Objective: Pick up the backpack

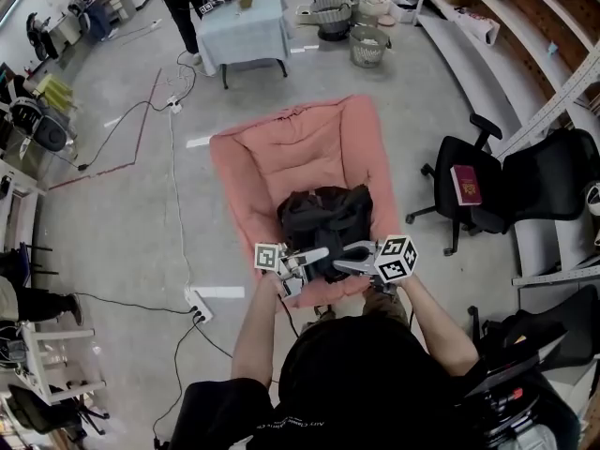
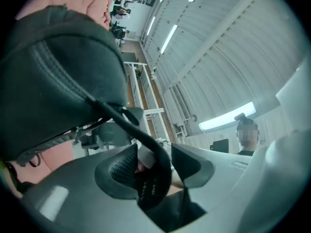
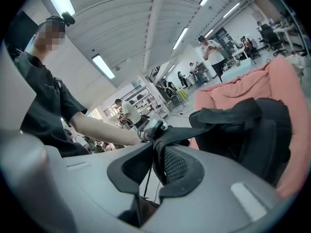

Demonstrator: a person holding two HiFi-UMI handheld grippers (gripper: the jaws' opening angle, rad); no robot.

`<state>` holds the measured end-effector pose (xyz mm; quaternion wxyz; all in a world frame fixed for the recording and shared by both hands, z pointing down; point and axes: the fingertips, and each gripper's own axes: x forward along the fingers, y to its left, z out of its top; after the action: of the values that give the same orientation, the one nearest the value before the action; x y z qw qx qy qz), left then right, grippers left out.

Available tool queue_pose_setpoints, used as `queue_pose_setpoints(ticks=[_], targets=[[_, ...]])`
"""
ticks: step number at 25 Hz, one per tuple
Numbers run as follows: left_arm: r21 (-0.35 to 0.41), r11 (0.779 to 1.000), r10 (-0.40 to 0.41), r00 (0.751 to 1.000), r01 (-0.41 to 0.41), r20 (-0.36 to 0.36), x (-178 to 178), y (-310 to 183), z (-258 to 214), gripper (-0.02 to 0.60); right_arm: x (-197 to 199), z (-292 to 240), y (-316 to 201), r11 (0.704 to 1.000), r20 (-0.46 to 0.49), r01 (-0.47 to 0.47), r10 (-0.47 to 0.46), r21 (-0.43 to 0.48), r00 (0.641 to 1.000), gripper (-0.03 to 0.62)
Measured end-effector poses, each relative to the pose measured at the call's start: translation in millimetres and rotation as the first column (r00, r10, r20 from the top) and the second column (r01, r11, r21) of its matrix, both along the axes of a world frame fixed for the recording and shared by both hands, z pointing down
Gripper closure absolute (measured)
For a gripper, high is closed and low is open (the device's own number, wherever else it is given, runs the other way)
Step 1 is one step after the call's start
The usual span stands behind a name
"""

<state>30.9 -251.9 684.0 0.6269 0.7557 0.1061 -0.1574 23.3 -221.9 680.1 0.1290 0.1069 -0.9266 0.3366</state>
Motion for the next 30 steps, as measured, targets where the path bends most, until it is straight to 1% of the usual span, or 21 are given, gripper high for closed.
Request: queue_pose_setpoints(ticks=[2,3,5,6,7,8,9,11,13,14,16,17,18,20,22,23,25,26,27,28,30], targets=[[-0.009,0.999,0.035,0.999,-0.035,0.03,6,6,9,0.335,-6,-1,5,1.0,0.005,0.031,-0.031,0.002,1.0,0.534],[0.0,1.0,0.025,1.0,-0.025,0.018,7,4,6,0.33,-10,1,9,0.998,-0.01,0.059,-0.059,0.001,0.998,0.533],[0.032,0.998,-0.056,0.998,0.057,-0.037,5,-10,-7,0.341,-21,8,16,0.993,-0.055,0.115,-0.115,-0.002,0.992,0.536],[0.04,0.995,-0.091,0.995,0.093,-0.045,3,-17,-9,0.352,-25,10,17,0.992,-0.066,0.128,-0.129,-0.007,0.99,0.534],[0.039,0.993,-0.113,0.993,0.115,-0.03,3,-21,-5,0.4,-28,12,16,0.991,-0.067,0.133,-0.134,-0.017,0.989,0.53],[0.036,0.991,-0.129,0.992,0.129,-0.005,4,-24,0,0.483,-29,15,16,0.99,-0.073,0.136,-0.138,-0.028,0.988,0.534],[0.038,0.989,-0.145,0.989,0.144,0.023,4,-27,4,0.505,-28,19,15,0.99,-0.091,0.139,-0.14,-0.027,0.986,0.534],[0.063,0.978,-0.203,0.976,0.199,0.079,3,-36,10,0.547,-22,29,10,0.99,-0.151,0.138,-0.135,0.016,0.979,0.516],[0.085,0.956,-0.291,0.948,0.282,0.126,-4,-51,13,0.556,-10,38,2,0.991,-0.188,0.113,-0.098,0.071,0.977,0.485],[0.09,0.941,-0.336,0.931,0.325,0.144,-10,-59,14,0.563,0,43,-4,0.994,-0.19,0.081,-0.064,0.08,0.98,0.479],[0.085,0.917,-0.398,0.901,0.389,0.172,-24,-71,16,0.566,25,58,-20,0.997,-0.196,-0.012,0.026,0.07,0.98,0.454],[0.079,0.913,-0.407,0.895,0.399,0.182,-29,-72,15,0.568,37,67,-31,0.996,-0.214,-0.058,0.071,0.069,0.974,0.425],[0.077,0.915,-0.403,0.895,0.396,0.191,-32,-70,15,0.568,47,76,-41,0.993,-0.238,-0.094,0.109,0.073,0.965,0.4],[0.089,0.927,-0.376,0.9,0.366,0.22,-33,-56,15,0.568,58,91,-62,0.986,-0.283,-0.14,0.16,0.088,0.946,0.368],[0.1,0.935,-0.354,0.9,0.339,0.256,-34,-40,18,0.568,61,106,-78,0.982,-0.315,-0.16,0.183,0.1,0.931,0.355],[0.101,0.936,-0.352,0.897,0.337,0.266,-35,-34,19,0.568,61,113,-82,0.982,-0.33,-0.157,0.182,0.101,0.926,0.35],[0.09,0.93,-0.367,0.894,0.356,0.257,-39,-27,17,0.568,57,126,-83,0.989,-0.345,-0.123,0.144,0.082,0.928,0.339],[0.08,0.925,-0.379,0.89,0.371,0.252,-42,-25,17,0.568,52,129,-78,0.995,-0.33,-0.088,0.101,0.053,0.939,0.341],[0.072,0.919,-0.392,0.885,0.387,0.252,-45,-24,19,0.568,44,130,-69,0.999,-0.295,-0.039,0.041,0.013,0.955,0.363],[0.067,0.913,-0.405,0.878,0.402,0.257,-48,-23,21,0.566,34,128,-60,0.999,-0.244,0.02,-0.026,-0.03,0.969,0.405],[0.058,0.901,-0.428,0.865,0.429,0.262,-57,-21,23,0.568,12,119,-46,0.99,-0.14,0.115,-0.126,-0.085,0.982,0.416]])
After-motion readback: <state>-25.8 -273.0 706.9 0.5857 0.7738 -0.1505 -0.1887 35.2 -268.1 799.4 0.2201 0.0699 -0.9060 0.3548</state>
